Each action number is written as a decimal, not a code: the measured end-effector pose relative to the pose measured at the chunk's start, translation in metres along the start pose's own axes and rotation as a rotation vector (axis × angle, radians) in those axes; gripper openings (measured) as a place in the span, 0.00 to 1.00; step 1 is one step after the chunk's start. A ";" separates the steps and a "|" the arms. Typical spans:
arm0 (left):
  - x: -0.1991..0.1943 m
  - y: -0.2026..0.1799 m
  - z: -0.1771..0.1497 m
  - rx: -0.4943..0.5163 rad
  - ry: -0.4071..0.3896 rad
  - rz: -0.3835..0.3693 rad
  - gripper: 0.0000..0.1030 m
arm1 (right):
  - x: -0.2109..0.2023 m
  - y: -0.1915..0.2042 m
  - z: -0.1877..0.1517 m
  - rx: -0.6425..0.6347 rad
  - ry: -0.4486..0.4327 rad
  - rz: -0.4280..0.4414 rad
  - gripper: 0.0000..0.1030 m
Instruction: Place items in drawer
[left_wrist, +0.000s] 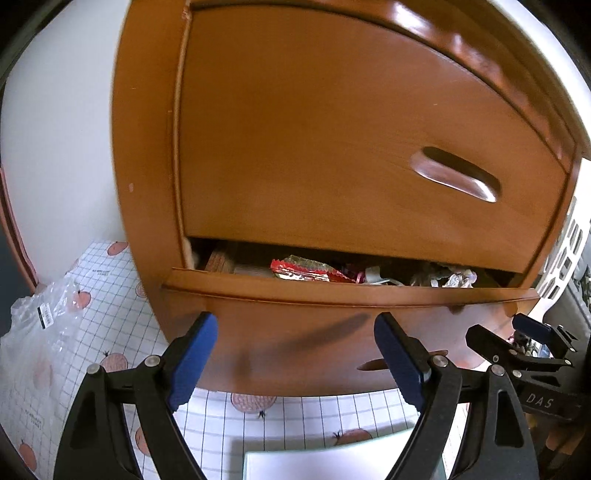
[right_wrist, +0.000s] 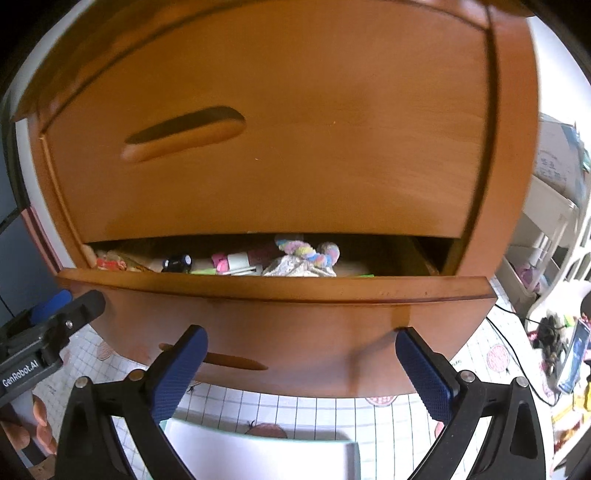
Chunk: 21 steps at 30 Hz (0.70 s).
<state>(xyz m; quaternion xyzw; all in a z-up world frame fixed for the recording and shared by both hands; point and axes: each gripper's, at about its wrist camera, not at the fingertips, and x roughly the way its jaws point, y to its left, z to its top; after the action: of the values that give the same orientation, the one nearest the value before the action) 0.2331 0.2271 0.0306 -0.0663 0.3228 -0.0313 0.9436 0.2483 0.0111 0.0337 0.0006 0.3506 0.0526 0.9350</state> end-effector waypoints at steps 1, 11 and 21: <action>0.003 -0.001 0.002 0.000 -0.001 0.004 0.85 | 0.005 0.000 0.003 -0.003 0.003 -0.003 1.00; 0.014 -0.005 0.008 -0.024 0.016 0.008 0.85 | 0.018 -0.004 0.013 0.032 0.002 0.008 1.00; -0.033 -0.010 -0.019 -0.043 0.036 -0.007 0.85 | -0.006 -0.011 0.006 0.055 0.023 0.025 1.00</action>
<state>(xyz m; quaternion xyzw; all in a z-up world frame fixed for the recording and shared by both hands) 0.1952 0.2191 0.0377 -0.0872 0.3401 -0.0287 0.9359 0.2486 -0.0001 0.0420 0.0300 0.3628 0.0545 0.9298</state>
